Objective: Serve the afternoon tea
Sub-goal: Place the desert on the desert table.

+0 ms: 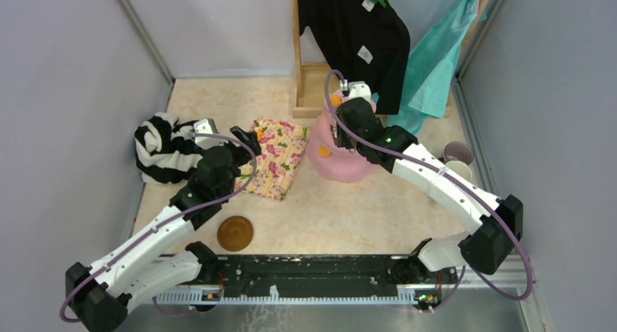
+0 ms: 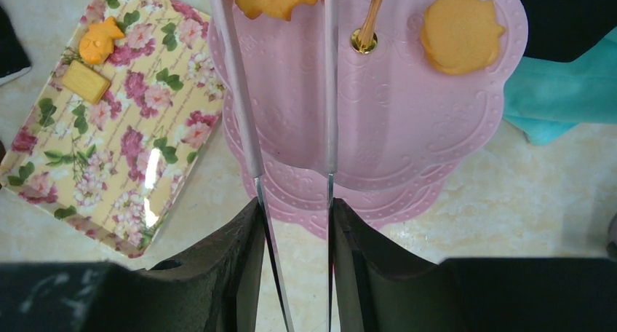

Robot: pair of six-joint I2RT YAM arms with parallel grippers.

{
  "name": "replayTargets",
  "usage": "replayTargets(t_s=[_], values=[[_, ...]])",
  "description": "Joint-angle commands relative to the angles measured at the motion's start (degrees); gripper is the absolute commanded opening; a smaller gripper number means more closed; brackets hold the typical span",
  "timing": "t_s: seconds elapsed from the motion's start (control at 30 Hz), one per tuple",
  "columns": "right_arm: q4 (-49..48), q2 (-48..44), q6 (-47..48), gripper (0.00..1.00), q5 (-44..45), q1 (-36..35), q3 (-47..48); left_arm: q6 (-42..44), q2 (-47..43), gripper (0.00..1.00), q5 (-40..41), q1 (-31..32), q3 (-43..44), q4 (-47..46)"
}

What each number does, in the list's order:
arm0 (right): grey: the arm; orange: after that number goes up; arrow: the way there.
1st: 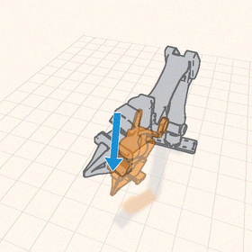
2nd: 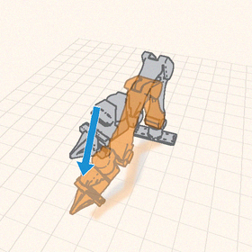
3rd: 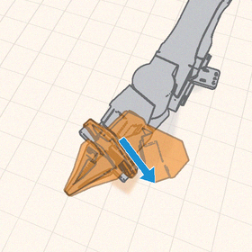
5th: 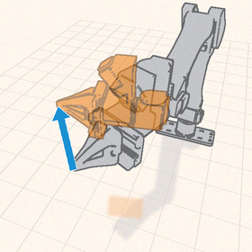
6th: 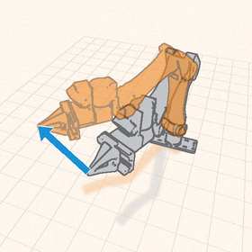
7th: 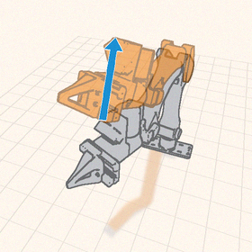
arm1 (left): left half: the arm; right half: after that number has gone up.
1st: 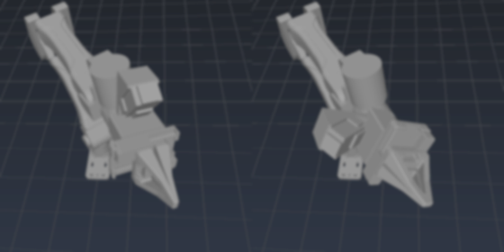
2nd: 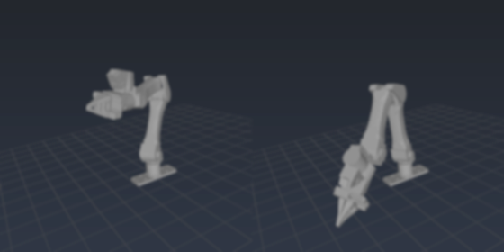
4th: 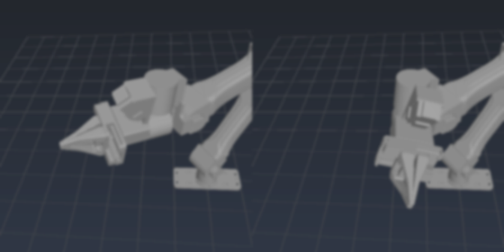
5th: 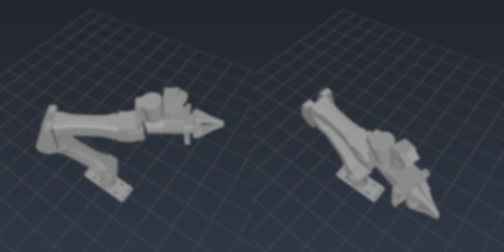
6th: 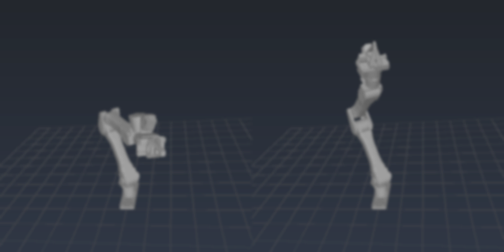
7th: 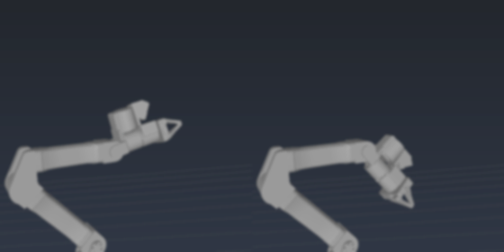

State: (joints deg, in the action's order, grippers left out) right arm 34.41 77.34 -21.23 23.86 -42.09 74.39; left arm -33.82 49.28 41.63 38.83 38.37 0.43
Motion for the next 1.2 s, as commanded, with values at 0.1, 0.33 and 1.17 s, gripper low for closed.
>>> replayTargets(t_s=[0.1,0.33,1.17], values=[[-1.4,-0.7,-0.7,0.37,-0.1,0.6,2.8,-0.4,-0.5,0.91,-0.8,-0.5,0.2,-0.7],[-1.5,-0.5,-0.7,0.38,-0.2,0.9,2.7,-0.4,-0.6,0.91,-0.9,-0.6,0.2,-0.5],[-1.8,-3.1,-0.8,0.39,-0.4,0.9,2.6,-0.9,-0.2,0.91,-1.5,-0.8,0.2,-0.4]])
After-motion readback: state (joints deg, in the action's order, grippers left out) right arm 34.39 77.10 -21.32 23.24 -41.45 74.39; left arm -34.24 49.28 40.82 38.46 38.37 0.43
